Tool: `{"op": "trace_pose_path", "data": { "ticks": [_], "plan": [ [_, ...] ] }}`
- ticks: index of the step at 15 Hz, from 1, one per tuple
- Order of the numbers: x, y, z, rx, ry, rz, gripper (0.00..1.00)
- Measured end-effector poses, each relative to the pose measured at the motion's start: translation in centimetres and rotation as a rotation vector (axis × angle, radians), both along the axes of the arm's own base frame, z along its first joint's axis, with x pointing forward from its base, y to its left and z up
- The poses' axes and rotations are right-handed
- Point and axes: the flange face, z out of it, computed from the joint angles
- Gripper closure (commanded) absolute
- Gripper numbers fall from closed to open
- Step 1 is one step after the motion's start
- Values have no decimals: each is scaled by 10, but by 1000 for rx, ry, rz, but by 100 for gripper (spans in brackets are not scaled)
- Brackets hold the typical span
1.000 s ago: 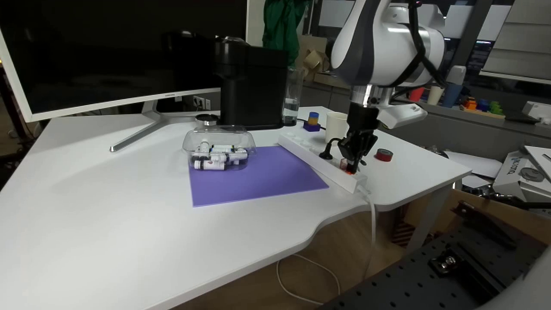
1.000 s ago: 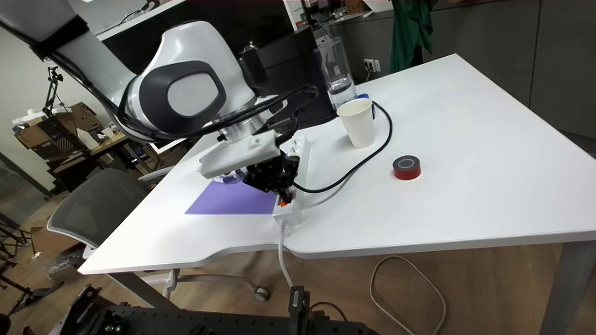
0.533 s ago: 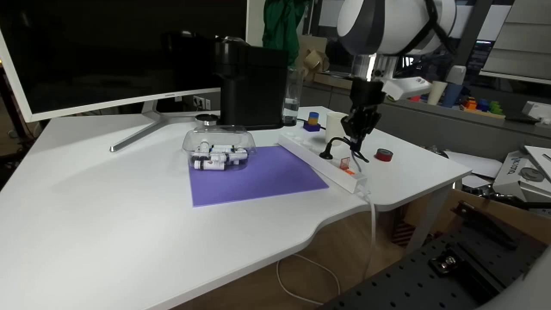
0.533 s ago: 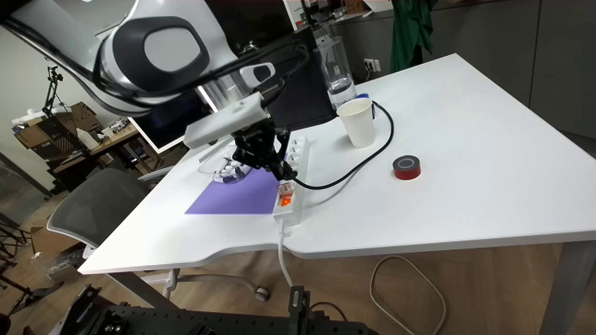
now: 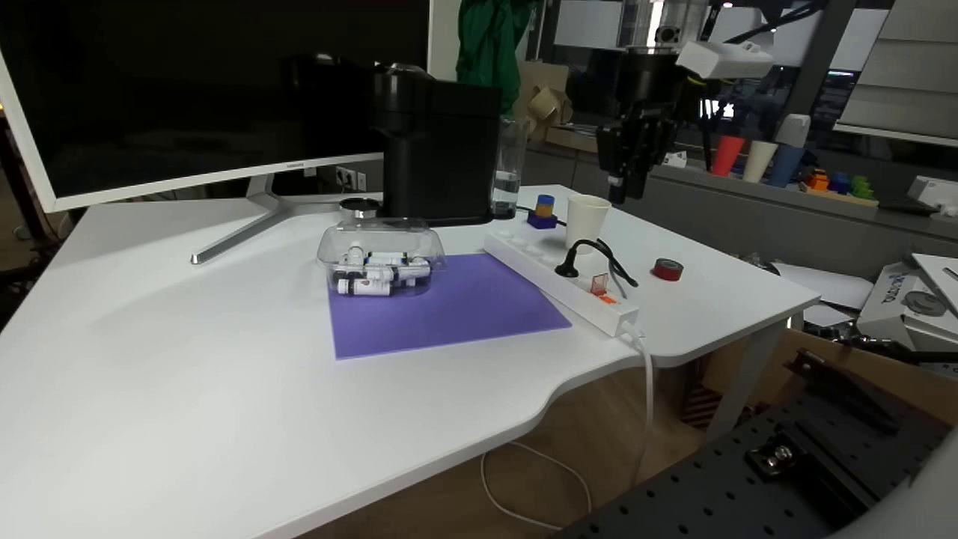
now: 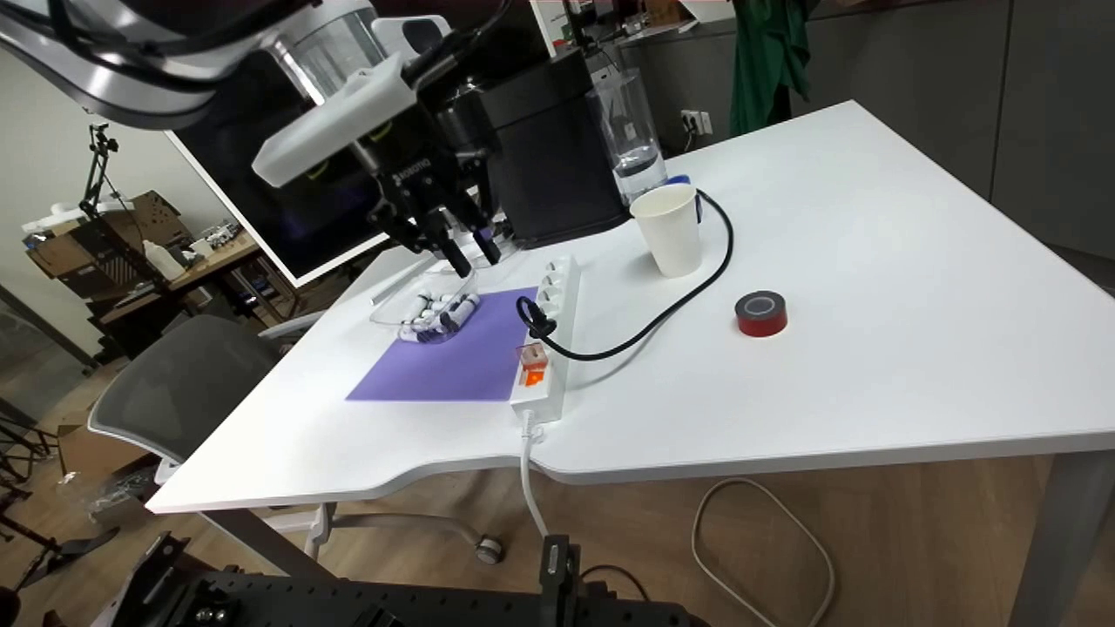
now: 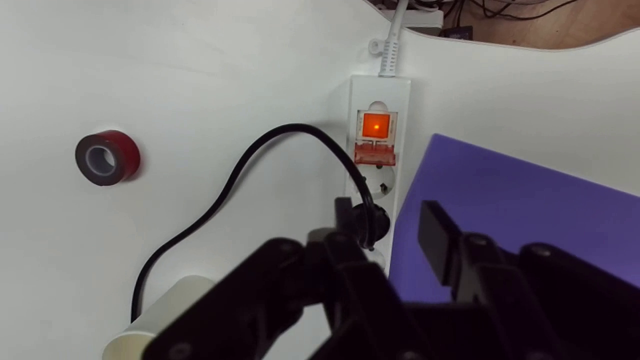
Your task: Turn on the switch on the adapter
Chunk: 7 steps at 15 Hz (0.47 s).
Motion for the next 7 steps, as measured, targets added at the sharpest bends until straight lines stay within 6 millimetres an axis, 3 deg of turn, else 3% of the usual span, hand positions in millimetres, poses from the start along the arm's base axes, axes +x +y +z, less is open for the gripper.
{"op": "trace_pose_path", "data": {
  "ticks": [4,7],
  "plan": [
    [2,14,27,-49,-28,-31,3],
    [6,30,40,-79,-52,-43,0]
  ]
}}
